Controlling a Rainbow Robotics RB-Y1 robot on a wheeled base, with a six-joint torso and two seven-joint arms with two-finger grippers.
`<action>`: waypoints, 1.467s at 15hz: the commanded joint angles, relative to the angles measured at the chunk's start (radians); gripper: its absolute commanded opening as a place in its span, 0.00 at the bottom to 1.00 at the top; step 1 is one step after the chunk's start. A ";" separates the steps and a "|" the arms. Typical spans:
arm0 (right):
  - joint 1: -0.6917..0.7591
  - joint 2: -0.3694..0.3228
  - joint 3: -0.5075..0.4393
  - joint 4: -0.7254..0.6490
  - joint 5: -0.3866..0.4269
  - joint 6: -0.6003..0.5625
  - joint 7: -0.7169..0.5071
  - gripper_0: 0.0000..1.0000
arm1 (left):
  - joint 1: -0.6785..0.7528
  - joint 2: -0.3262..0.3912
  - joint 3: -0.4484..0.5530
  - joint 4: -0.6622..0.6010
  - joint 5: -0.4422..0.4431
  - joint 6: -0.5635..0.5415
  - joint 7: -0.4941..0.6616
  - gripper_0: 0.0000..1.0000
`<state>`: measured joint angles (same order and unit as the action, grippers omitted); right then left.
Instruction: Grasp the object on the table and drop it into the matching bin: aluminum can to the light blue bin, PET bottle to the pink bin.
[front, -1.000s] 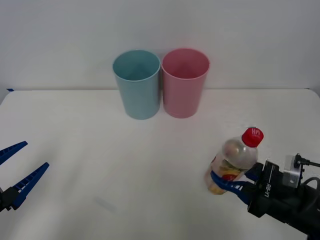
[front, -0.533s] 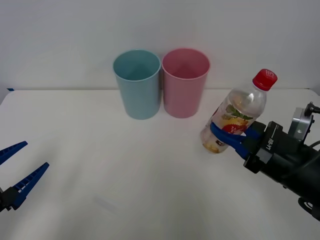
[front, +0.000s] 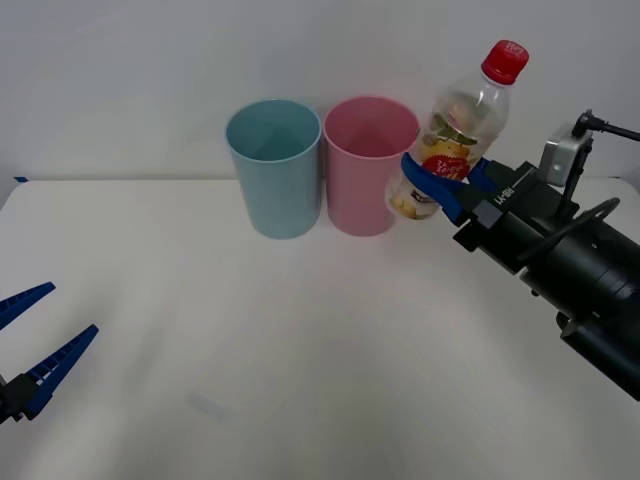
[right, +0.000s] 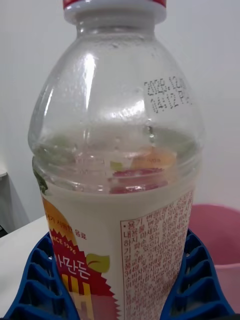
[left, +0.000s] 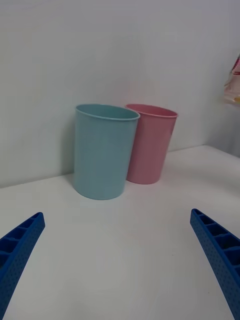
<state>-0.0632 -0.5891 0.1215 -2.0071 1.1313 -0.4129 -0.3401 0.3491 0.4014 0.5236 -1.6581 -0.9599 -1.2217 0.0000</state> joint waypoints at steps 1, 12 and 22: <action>-0.132 0.000 0.024 0.114 0.005 -0.001 -0.011 0.00 | 0.000 0.000 0.000 0.000 0.000 0.000 0.000 1.00; -0.534 0.095 0.109 0.588 0.085 -0.009 0.001 0.00 | 0.000 0.000 0.000 0.000 0.000 0.000 0.000 1.00; -0.733 0.160 0.126 0.873 0.119 -0.003 0.047 0.03 | 0.000 0.000 0.000 0.000 0.000 0.000 0.000 1.00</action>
<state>-0.7952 -0.4298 0.2470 -1.1361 1.2502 -0.4173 -0.2966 0.3491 0.4014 0.5236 -1.6581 -0.9599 -1.2217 0.0000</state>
